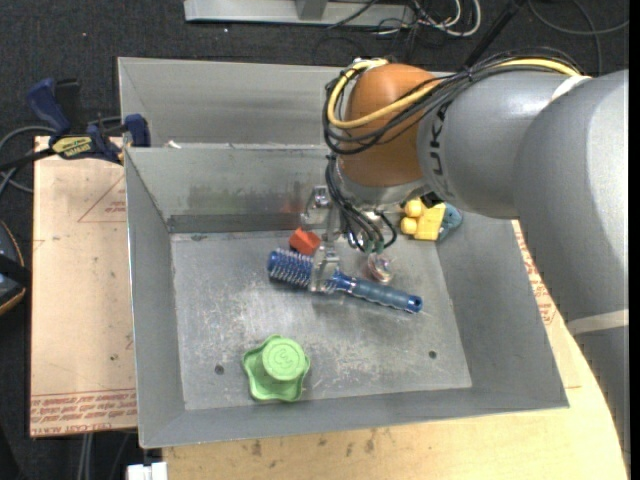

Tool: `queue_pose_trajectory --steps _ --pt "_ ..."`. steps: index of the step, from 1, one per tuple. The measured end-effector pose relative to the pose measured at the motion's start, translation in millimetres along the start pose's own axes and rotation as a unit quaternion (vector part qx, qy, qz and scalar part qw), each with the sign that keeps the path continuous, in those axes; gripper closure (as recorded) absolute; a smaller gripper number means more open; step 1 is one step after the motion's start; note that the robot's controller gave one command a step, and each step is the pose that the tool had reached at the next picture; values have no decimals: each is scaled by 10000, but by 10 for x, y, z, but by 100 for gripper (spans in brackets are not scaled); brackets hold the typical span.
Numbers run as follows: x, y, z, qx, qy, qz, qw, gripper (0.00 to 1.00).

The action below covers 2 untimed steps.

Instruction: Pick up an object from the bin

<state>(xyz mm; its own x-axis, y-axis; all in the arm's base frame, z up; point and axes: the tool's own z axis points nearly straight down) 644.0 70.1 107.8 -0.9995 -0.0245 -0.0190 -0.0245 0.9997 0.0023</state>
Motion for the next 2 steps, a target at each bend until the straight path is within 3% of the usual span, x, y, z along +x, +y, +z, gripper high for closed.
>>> queue_pose_trajectory --steps 1,2 --pt "-62 -81 14 5 -2 589 9983 0" --pt "-117 -90 302 0 79 1278 9918 0"
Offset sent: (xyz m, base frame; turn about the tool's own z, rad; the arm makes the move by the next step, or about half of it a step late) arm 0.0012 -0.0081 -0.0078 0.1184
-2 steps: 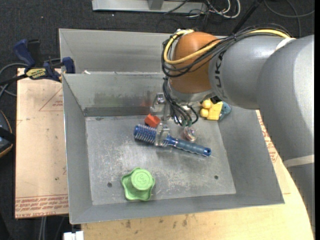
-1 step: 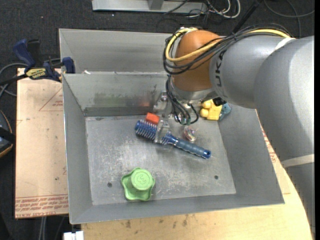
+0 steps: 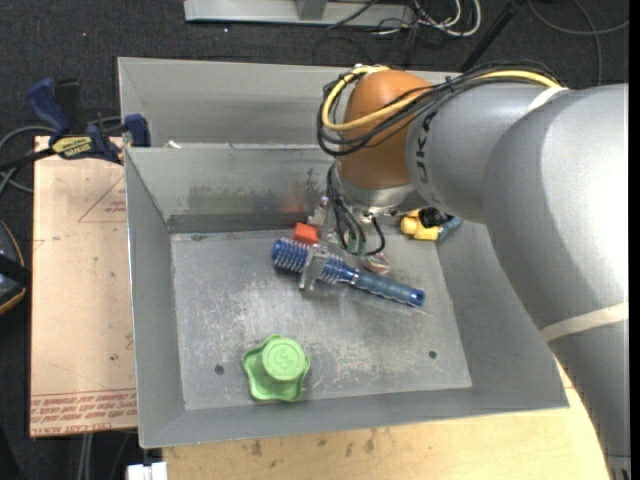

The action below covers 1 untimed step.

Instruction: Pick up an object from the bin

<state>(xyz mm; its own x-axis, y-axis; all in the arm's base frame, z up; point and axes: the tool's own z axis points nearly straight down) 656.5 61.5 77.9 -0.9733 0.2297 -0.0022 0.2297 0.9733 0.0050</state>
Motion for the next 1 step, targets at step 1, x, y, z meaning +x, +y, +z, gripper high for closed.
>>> queue_pose_trajectory --steps 1 --pt "-4 8 -18 16 17 -14 10000 0"
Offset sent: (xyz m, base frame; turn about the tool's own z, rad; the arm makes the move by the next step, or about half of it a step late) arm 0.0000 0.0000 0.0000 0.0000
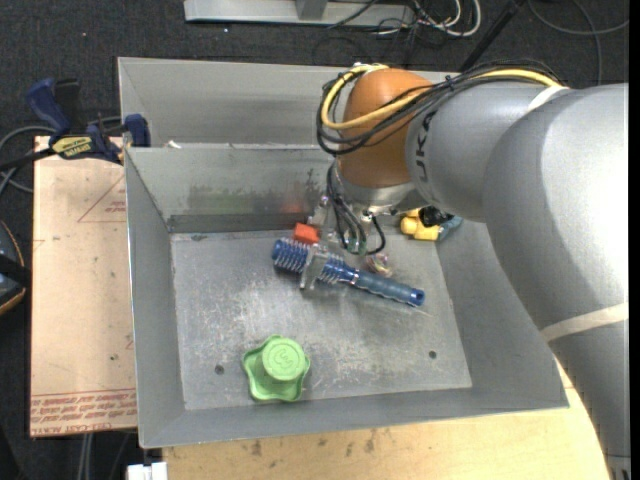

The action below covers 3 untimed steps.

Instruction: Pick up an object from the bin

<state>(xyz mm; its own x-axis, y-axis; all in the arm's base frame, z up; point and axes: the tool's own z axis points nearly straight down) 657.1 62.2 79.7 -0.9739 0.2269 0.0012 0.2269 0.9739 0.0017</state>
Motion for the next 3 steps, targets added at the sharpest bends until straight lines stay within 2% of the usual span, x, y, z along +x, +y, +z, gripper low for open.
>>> queue_pose_trajectory --steps 1,3 --pt "-3 1 -10 4 4 -1 10000 100" --pt "-12 4 -701 -3 -25 -11 10000 100"
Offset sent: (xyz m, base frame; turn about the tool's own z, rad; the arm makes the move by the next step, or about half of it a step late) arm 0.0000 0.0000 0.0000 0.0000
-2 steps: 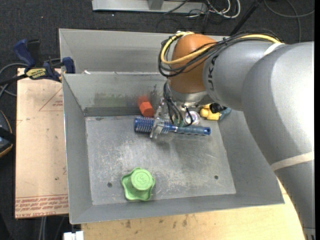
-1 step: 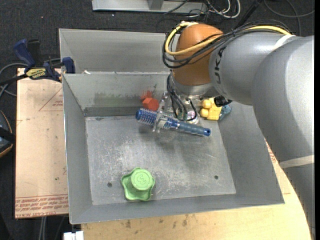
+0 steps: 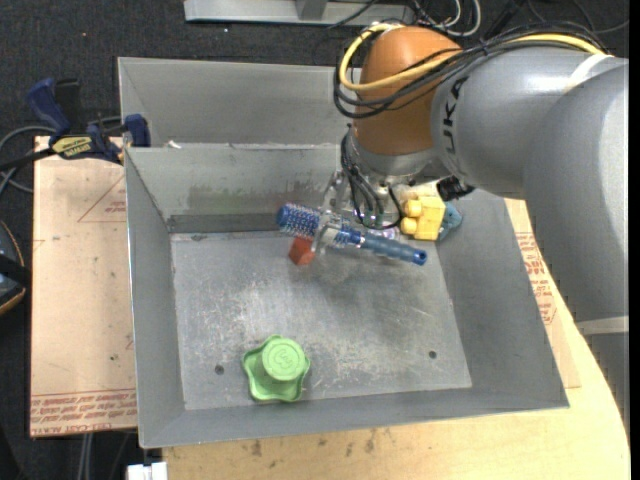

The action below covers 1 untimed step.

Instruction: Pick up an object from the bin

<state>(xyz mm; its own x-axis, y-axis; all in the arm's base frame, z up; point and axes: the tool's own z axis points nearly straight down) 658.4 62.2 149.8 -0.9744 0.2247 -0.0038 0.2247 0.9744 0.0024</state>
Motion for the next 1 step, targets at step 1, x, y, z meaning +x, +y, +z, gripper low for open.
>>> queue_pose_trajectory --steps 1 --pt "-11 1 -409 -3 -5 -4 10000 100"
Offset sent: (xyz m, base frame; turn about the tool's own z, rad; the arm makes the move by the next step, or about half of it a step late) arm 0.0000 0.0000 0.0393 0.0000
